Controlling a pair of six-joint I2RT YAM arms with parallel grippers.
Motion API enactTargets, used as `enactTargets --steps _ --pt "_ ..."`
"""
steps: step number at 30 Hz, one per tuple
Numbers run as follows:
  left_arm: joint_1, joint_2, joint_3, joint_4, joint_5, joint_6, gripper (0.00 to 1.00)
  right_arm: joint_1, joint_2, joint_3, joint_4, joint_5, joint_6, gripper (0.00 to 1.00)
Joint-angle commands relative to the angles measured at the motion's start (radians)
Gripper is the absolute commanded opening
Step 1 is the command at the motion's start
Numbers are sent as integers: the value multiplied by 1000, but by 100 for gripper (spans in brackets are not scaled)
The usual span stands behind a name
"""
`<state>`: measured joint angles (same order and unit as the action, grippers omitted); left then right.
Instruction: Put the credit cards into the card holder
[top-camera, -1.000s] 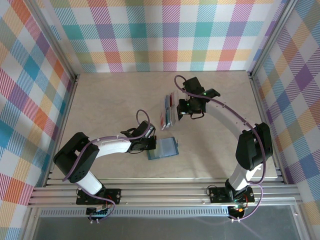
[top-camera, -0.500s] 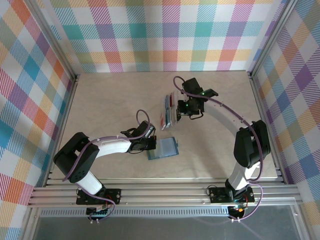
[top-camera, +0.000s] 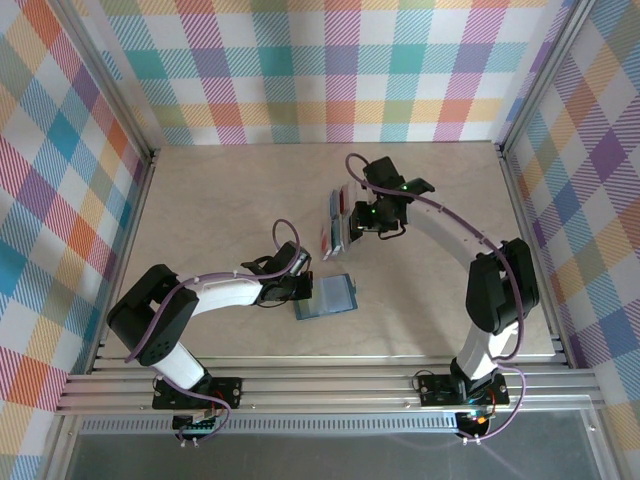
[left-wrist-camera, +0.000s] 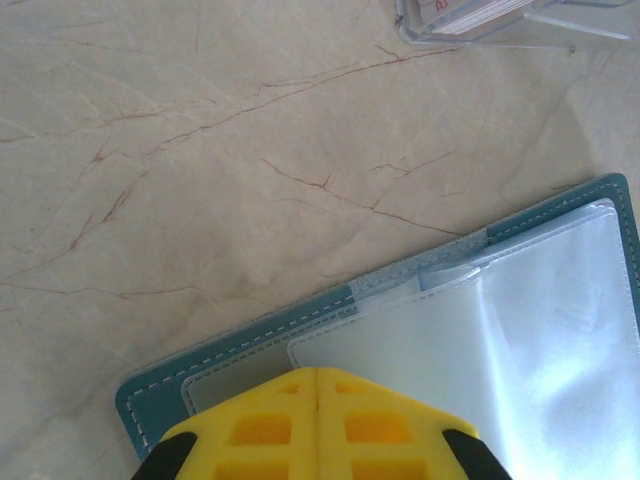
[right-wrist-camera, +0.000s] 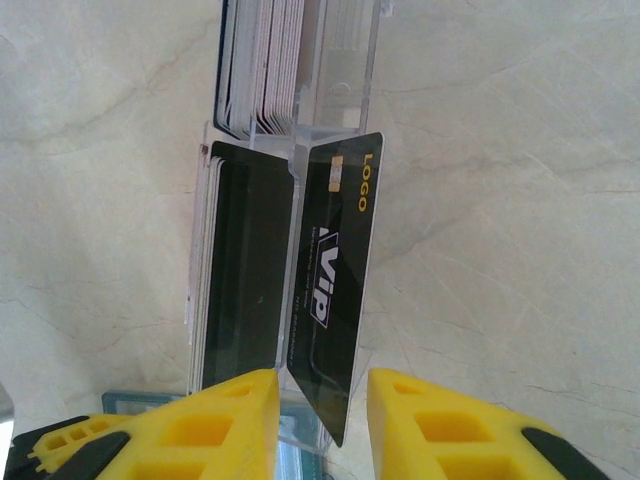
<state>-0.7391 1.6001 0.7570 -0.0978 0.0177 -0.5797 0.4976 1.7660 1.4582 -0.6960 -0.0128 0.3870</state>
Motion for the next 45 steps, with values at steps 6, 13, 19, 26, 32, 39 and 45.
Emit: enactTargets --steps 6,13,19,26,32,39,45 --pt "-5 15 4 3 5 -4 5 4 53 7 8 -27 4 25" --pt "-5 21 5 4 6 -4 5 4 21 -1 12 -6 6 12" --pt "-5 18 4 3 5 -5 5 5 22 11 4 2 4 9" --pt "-5 16 5 3 10 -4 5 6 -11 12 12 11 3 2" --pt "-3 -6 20 -2 55 -6 5 12 -104 -13 36 35 15 0" --pt "-4 -52 54 -20 108 -12 6 28 -246 -103 67 50 41 0" --pt "-5 -64 77 -32 130 -11 8 83 -375 -229 76 58 73 0"
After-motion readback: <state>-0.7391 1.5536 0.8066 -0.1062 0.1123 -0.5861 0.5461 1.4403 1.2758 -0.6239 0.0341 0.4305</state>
